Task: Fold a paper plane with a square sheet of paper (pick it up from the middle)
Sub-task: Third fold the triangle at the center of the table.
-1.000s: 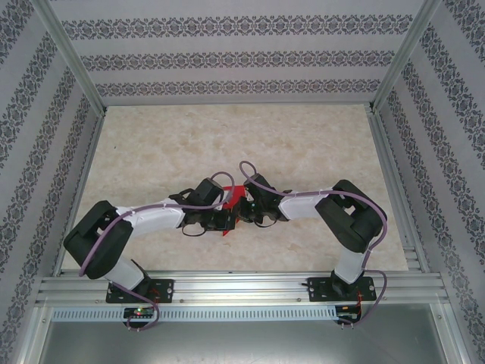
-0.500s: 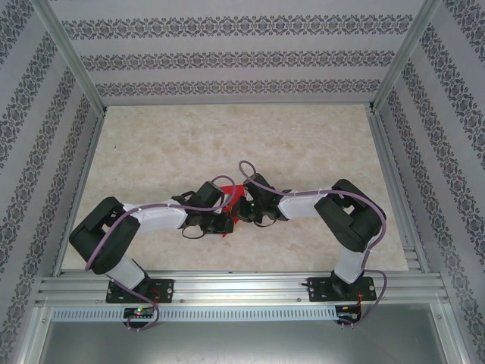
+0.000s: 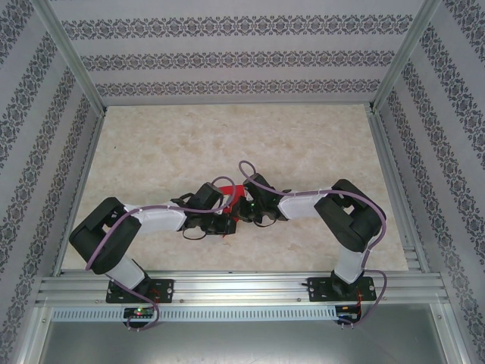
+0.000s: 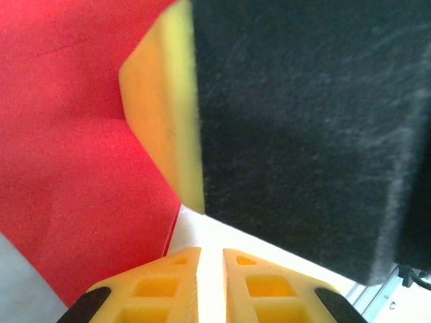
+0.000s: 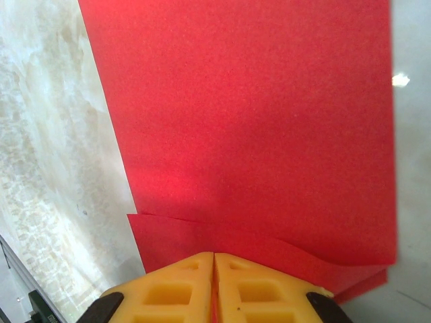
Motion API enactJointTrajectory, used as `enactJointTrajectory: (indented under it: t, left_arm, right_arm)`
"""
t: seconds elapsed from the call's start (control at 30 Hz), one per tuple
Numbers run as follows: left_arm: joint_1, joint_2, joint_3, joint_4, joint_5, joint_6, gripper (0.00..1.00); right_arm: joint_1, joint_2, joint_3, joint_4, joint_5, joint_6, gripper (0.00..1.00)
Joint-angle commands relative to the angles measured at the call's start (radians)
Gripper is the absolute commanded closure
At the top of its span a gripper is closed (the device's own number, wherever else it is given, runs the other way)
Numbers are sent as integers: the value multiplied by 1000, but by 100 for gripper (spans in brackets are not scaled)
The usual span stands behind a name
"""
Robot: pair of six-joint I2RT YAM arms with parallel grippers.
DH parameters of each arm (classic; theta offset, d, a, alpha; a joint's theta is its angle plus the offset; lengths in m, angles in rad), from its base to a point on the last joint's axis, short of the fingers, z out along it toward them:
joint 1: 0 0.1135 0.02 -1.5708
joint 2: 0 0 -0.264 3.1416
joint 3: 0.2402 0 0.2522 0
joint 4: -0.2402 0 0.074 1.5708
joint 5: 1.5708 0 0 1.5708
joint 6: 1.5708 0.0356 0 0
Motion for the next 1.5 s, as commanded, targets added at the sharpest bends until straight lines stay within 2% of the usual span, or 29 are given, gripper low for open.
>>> enactJointTrajectory:
  t: [0.0,0.23,0.4,0.7,0.9,1.03,1.13,1.4,1.47]
  left_arm:
    - [-7,-64,-21,67,-3,-27,83]
    - [-3,-108,-45,66,-117,-62,84]
    - [-2,-35,-39,111,-68,-71,84]
    - [-3,23,-70,72,-75,-83,86]
    - [-3,33,-98,100,0,-76,85]
    - [-3,25,-89,33,15,-68,84]
    - [-4,12,-119,38,20,-91,83]
    - [-3,40,-154,92,143,-146,82]
    - [-3,22,-153,66,136,-146,82]
  right_arm:
    - [6,78,-45,-137,78,-22,89]
    - [3,72,-48,-135,76,-22,89]
    - [3,68,-48,-136,77,-20,89]
    - [1,70,-52,-138,81,-20,89]
    - [-6,71,-47,-151,88,-26,89]
    - [-10,72,-37,-175,99,-33,89]
    - [-9,67,-37,-180,103,-34,89]
    - [-11,64,-39,-186,105,-37,89]
    - [-11,64,-41,-188,110,-38,89]
